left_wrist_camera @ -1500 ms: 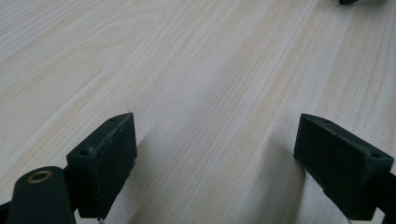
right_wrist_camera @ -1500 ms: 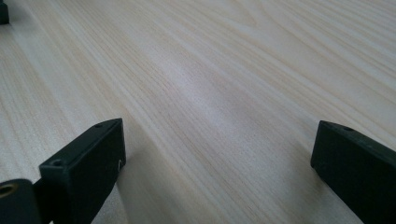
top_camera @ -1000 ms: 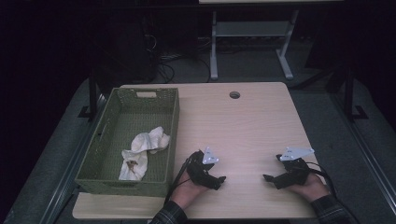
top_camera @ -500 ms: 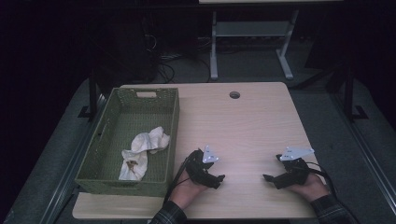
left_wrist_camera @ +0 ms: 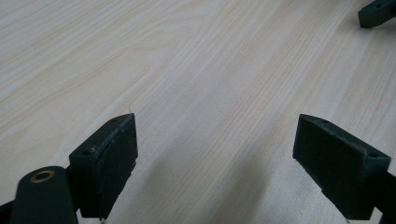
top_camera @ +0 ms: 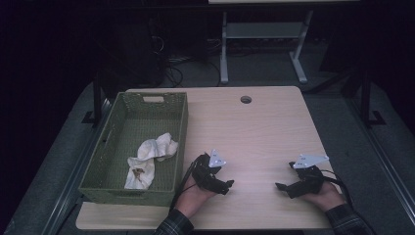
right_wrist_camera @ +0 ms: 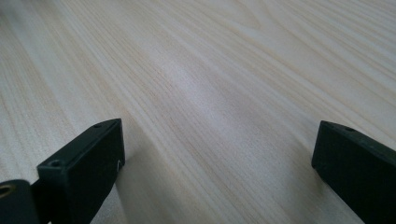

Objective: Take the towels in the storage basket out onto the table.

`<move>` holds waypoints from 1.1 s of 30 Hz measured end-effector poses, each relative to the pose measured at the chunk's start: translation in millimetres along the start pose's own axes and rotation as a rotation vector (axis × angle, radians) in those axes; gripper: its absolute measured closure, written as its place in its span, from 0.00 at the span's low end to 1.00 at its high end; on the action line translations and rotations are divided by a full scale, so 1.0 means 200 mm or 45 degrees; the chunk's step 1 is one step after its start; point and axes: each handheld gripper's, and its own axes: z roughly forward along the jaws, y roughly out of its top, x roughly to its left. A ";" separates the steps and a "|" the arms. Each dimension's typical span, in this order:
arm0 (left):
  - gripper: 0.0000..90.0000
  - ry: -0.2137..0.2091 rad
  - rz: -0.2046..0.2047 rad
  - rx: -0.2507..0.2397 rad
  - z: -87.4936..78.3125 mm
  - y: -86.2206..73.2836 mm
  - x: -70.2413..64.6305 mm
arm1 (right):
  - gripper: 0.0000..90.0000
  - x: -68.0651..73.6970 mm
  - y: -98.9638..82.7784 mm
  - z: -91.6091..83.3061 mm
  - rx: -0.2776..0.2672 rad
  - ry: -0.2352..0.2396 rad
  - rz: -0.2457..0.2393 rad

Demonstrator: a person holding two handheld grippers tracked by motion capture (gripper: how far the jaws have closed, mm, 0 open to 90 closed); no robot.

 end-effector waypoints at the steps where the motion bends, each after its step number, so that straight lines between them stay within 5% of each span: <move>1: 0.15 -0.003 0.001 0.000 0.00 0.00 0.00 | 0.02 0.00 0.00 0.00 0.000 0.001 0.000; 33: 0.15 -0.012 -0.032 -0.039 -0.12 0.10 0.00 | 0.02 0.00 0.00 0.00 -0.001 0.001 0.000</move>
